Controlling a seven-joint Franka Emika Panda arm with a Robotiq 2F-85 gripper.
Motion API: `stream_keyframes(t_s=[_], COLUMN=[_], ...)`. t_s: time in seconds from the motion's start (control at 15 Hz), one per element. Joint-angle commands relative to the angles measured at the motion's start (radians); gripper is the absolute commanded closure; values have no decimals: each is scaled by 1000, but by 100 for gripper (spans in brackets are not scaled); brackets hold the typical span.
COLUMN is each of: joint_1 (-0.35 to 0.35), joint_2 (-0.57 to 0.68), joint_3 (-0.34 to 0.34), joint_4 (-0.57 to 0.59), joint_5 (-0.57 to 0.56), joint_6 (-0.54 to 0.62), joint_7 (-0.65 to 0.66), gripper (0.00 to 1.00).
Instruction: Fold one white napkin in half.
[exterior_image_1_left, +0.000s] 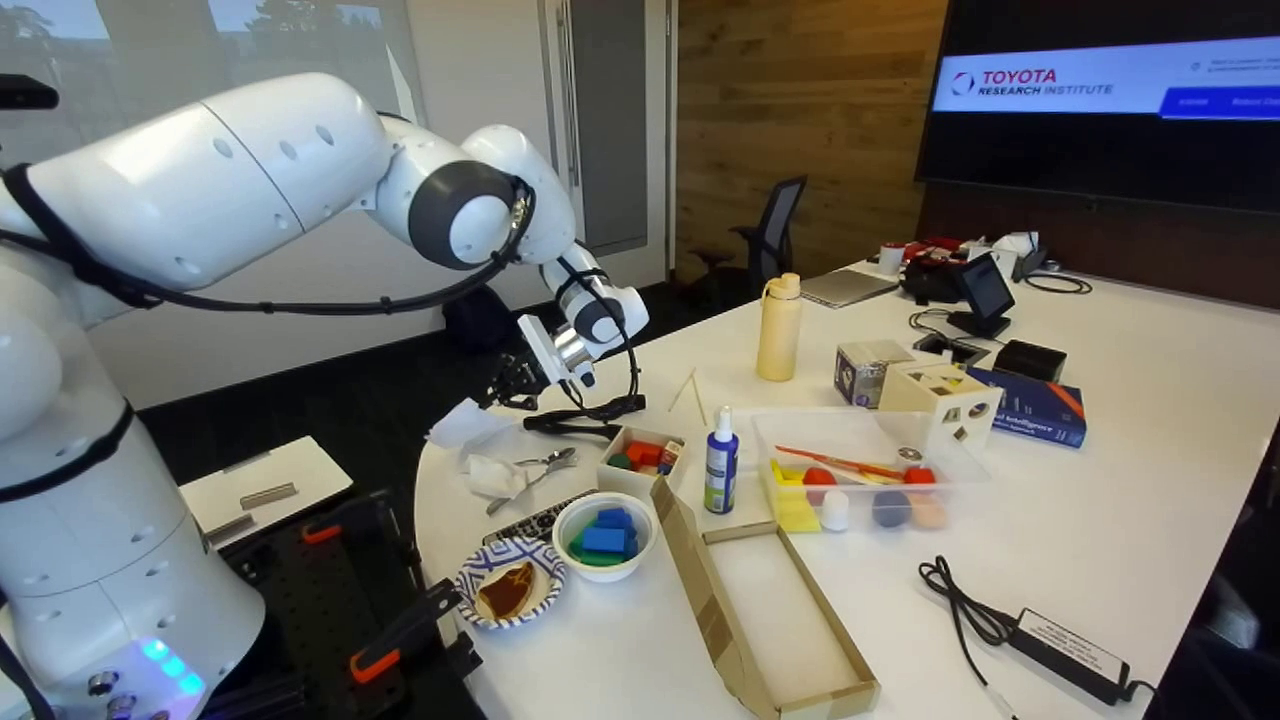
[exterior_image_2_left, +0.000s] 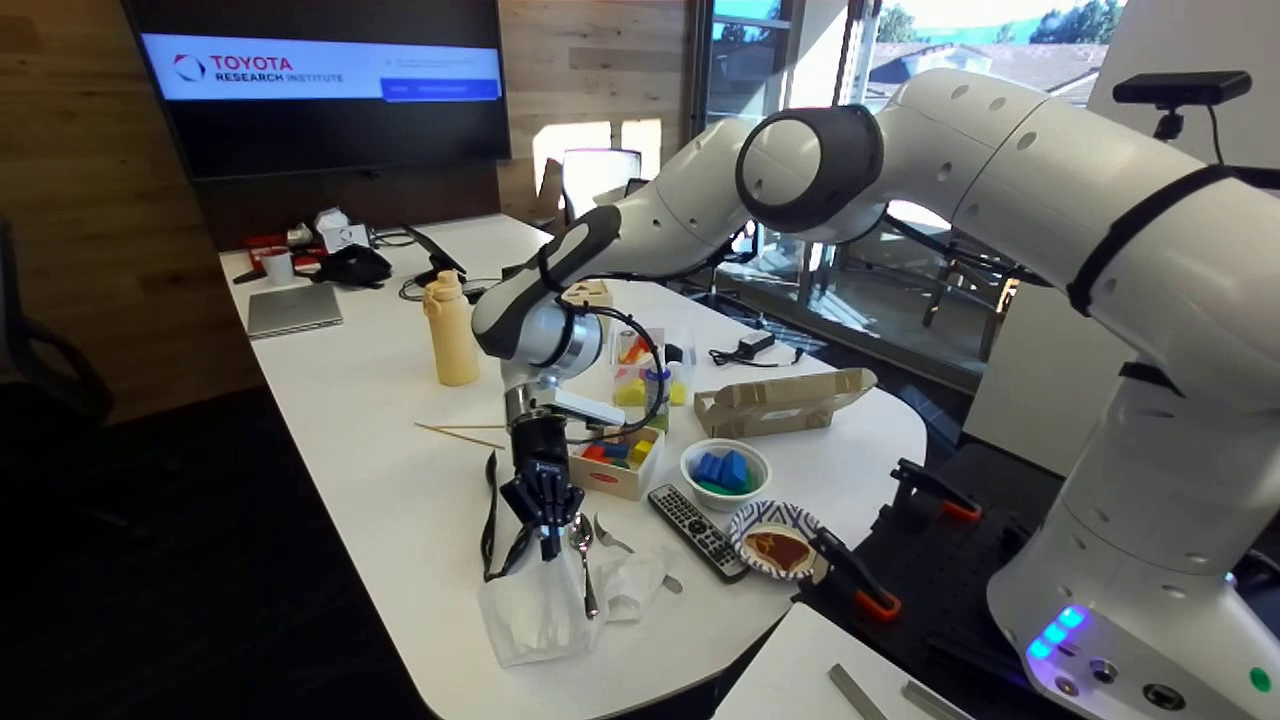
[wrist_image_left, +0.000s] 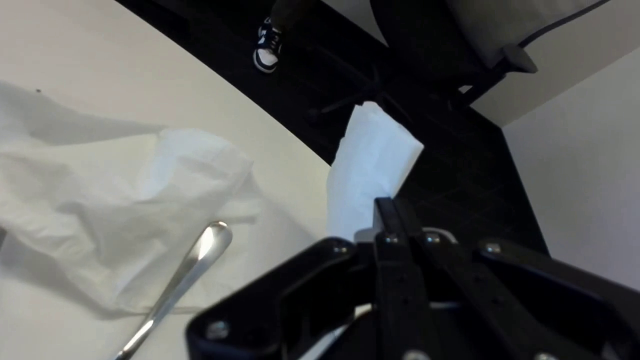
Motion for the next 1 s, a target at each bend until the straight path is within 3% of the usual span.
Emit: stream_keyframes(t_s=[0.0,0.2,0.53,0.93], joint_1=[13,17,40,124], joint_2=[138,192,262,237], joint_3=[-19,-26,4,-15], joint_4=[182,243,349,339], joint_5=[50,75,84,127], joint_6=[-88,-77,-100,21], joint_7=[89,166,185,311], gripper=[100,100,100,100])
